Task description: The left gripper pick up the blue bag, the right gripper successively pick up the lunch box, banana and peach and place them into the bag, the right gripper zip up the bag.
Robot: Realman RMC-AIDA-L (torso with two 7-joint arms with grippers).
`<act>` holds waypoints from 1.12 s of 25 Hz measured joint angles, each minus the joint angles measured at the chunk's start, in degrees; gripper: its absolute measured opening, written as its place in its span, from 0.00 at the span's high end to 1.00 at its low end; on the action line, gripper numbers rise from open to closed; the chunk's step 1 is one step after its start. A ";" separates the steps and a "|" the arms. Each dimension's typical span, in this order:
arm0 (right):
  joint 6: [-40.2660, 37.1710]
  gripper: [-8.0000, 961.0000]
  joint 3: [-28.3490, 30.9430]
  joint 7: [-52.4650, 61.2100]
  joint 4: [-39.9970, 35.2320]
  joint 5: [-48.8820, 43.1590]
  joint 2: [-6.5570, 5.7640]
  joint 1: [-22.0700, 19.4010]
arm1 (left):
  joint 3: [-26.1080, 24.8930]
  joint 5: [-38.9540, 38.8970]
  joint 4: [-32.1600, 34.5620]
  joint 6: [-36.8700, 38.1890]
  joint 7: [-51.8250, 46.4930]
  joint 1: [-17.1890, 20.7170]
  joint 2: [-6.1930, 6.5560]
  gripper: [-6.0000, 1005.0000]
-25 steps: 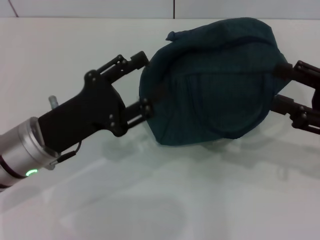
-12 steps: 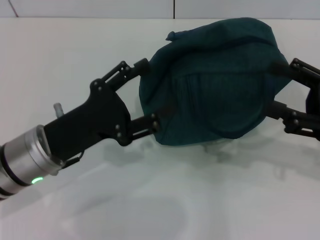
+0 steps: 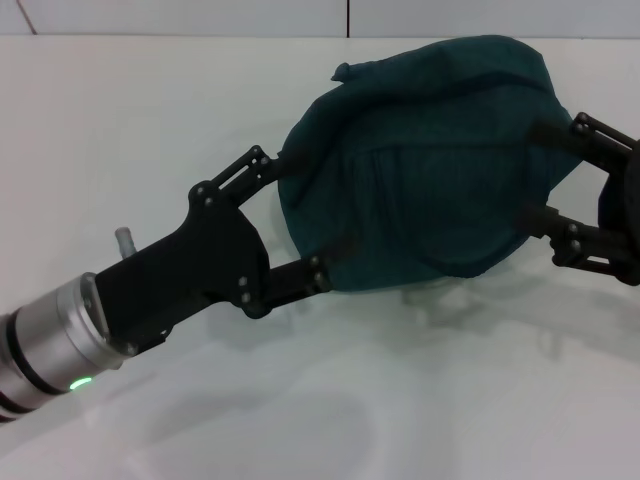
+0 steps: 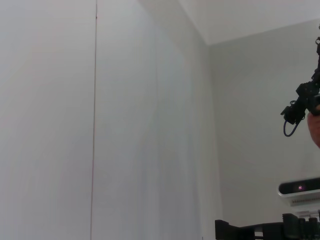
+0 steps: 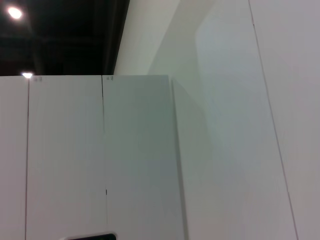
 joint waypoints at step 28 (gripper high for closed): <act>-0.17 0.12 -0.17 -3.75 6.10 5.33 0.29 0.15 | -0.50 -0.53 -3.52 2.31 3.71 0.25 0.03 0.14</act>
